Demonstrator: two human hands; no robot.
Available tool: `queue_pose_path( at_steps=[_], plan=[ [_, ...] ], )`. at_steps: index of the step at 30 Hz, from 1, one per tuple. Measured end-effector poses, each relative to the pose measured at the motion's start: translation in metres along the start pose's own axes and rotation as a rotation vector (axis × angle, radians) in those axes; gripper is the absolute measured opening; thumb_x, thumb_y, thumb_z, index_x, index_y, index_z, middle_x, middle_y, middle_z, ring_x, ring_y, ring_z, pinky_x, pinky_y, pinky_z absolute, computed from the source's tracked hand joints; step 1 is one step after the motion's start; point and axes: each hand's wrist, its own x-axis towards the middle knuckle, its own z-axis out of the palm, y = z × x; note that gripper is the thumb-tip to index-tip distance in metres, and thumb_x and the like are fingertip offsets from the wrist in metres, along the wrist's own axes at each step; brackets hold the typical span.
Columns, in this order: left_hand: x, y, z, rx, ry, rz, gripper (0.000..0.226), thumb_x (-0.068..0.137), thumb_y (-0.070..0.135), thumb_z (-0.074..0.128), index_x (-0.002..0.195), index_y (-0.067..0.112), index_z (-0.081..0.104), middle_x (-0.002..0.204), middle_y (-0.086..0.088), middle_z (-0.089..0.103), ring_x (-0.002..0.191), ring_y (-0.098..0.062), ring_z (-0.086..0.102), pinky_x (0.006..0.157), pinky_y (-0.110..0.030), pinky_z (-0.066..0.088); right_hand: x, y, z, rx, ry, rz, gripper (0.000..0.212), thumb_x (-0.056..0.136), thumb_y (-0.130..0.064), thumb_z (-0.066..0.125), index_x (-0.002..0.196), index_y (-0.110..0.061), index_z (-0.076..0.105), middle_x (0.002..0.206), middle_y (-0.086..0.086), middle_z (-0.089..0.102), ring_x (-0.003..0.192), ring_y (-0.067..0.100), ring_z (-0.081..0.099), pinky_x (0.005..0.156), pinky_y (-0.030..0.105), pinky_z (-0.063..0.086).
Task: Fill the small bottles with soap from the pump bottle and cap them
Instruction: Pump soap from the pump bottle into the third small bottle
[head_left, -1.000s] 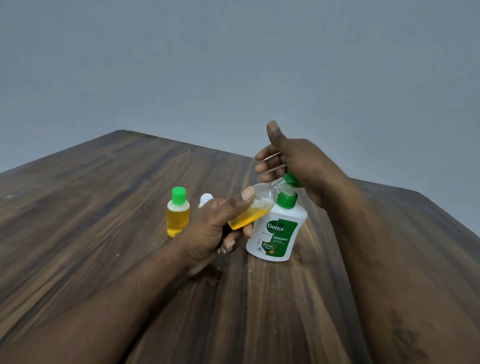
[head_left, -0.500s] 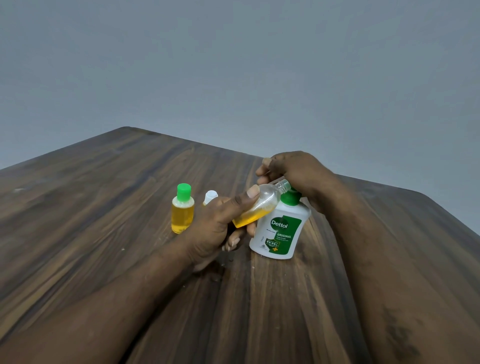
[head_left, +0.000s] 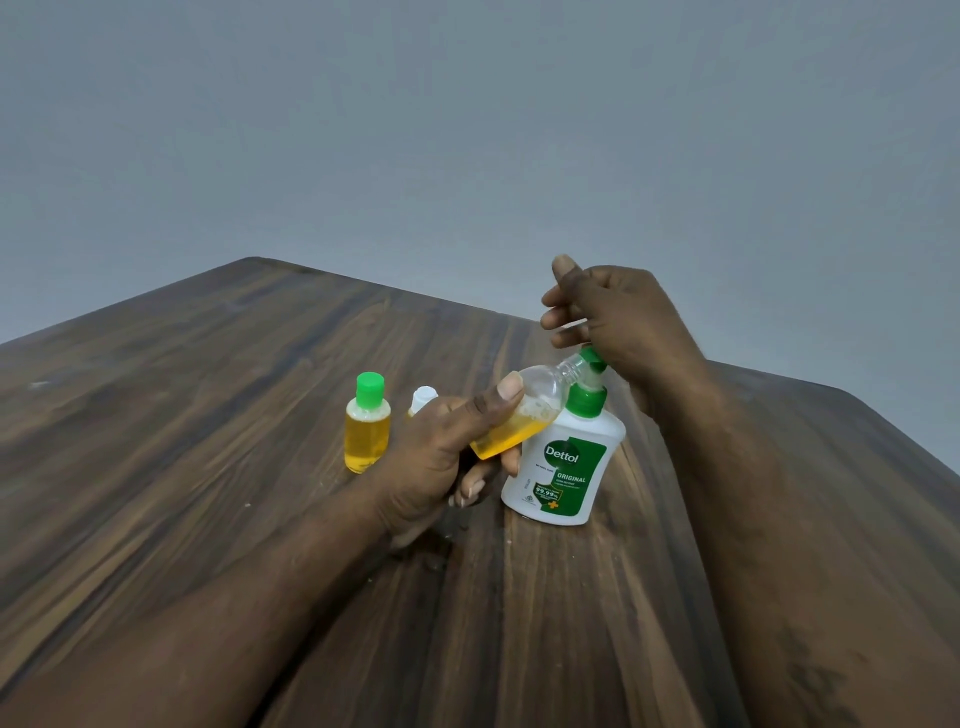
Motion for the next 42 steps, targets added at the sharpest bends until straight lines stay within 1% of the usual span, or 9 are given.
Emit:
queue_pose_path(
  at_steps=[4,9,14,19,22,26,31,38,42],
  plan=[
    [-0.003,0.003,0.001,0.004,0.012,0.025,0.035,0.109,0.026,0.047,0.078,0.012,0.057,0.043,0.019,0.055,0.045,0.003,0.058,0.05,-0.009,0.042,-0.001,0.005,0.006,-0.072,-0.154,0.082,0.031,0.103,-0.037,0.061,0.093,-0.011,0.076,0.085,0.003,0.08,0.087,0.025,0.072,0.098,0.049,0.056],
    [-0.004,0.003,-0.003,0.113,0.024,0.091,0.076,0.057,0.089,0.064,0.077,0.016,0.058,0.048,0.022,0.056,0.052,0.002,0.058,0.056,-0.013,0.042,-0.006,0.008,0.008,-0.082,-0.237,0.166,0.029,0.105,-0.029,0.06,0.098,-0.005,0.077,0.086,0.006,0.078,0.074,0.019,0.068,0.078,0.035,0.057],
    [-0.005,0.005,0.002,0.017,0.002,0.055,0.038,0.087,0.047,0.049,0.08,0.01,0.058,0.046,0.019,0.057,0.046,0.002,0.058,0.05,-0.009,0.042,-0.007,0.008,0.009,-0.062,-0.201,0.151,0.029,0.104,-0.028,0.061,0.093,-0.006,0.077,0.089,0.01,0.08,0.081,0.021,0.07,0.098,0.049,0.056],
    [-0.007,0.01,0.005,-0.072,-0.023,0.016,0.052,0.099,0.051,0.055,0.075,0.005,0.061,0.044,0.009,0.053,0.04,-0.008,0.051,0.046,-0.014,0.04,-0.007,0.002,0.004,-0.056,-0.129,0.05,0.034,0.103,-0.04,0.061,0.091,-0.012,0.077,0.083,0.002,0.08,0.086,0.018,0.074,0.099,0.048,0.056],
    [-0.009,0.012,0.004,-0.099,-0.08,0.003,0.067,0.087,0.07,0.059,0.064,0.007,0.066,0.044,-0.008,0.04,0.039,-0.018,0.035,0.045,-0.024,0.033,-0.009,-0.004,-0.001,-0.023,-0.123,-0.004,0.043,0.102,-0.05,0.06,0.096,-0.01,0.076,0.087,0.003,0.08,0.078,0.02,0.074,0.088,0.04,0.059],
    [-0.01,0.012,0.003,-0.091,-0.089,-0.009,0.069,0.083,0.073,0.058,0.064,0.007,0.067,0.042,-0.008,0.038,0.039,-0.017,0.034,0.046,-0.025,0.033,-0.004,-0.004,-0.005,0.015,-0.034,-0.019,0.05,0.099,-0.059,0.059,0.098,-0.012,0.075,0.088,0.003,0.08,0.077,0.019,0.075,0.074,0.031,0.054],
    [-0.008,0.011,0.002,-0.103,-0.095,-0.005,0.069,0.091,0.067,0.056,0.064,0.005,0.067,0.042,-0.01,0.037,0.037,-0.017,0.033,0.045,-0.025,0.031,-0.002,0.007,0.006,-0.088,-0.192,0.086,0.03,0.104,-0.034,0.059,0.095,-0.011,0.076,0.088,0.004,0.08,0.091,0.014,0.072,0.098,0.047,0.054],
    [-0.011,0.008,0.003,-0.063,-0.099,-0.017,0.067,0.092,0.063,0.053,0.062,0.004,0.066,0.042,-0.009,0.036,0.037,-0.017,0.033,0.043,-0.024,0.031,-0.006,0.01,0.007,-0.088,-0.269,0.171,0.032,0.107,-0.029,0.054,0.096,-0.009,0.077,0.097,0.011,0.079,0.08,0.021,0.068,0.086,0.041,0.055],
    [-0.009,0.008,0.002,-0.068,-0.101,-0.011,0.069,0.091,0.066,0.055,0.063,0.004,0.066,0.042,-0.009,0.036,0.037,-0.017,0.032,0.043,-0.024,0.031,-0.003,0.008,0.006,-0.059,-0.221,0.152,0.032,0.106,-0.028,0.054,0.093,-0.01,0.077,0.088,0.007,0.08,0.083,0.016,0.071,0.096,0.043,0.055]
  ],
)
